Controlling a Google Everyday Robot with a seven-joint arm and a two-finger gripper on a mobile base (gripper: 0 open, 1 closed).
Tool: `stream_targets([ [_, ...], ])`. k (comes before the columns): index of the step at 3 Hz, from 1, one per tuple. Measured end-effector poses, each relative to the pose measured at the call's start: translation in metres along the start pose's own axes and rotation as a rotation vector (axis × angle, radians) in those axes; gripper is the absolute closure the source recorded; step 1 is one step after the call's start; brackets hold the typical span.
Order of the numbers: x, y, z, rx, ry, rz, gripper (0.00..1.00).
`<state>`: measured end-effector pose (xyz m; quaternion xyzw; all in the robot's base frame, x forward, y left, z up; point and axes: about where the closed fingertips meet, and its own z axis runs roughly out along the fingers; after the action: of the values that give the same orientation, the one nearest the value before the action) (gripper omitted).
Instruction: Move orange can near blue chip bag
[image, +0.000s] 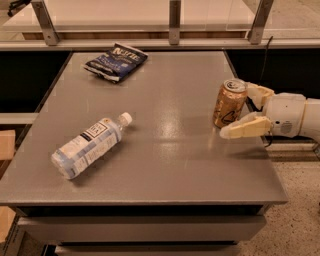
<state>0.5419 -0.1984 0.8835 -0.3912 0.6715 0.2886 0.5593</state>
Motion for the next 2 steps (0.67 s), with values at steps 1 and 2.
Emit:
stream_targets([
  [1, -0.0024, -0.0013, 0.0044, -0.015, -0.054, 0.000, 0.00],
  [2, -0.0064, -0.0031, 0.0101, -0.033, -0.105, -0.005, 0.00],
])
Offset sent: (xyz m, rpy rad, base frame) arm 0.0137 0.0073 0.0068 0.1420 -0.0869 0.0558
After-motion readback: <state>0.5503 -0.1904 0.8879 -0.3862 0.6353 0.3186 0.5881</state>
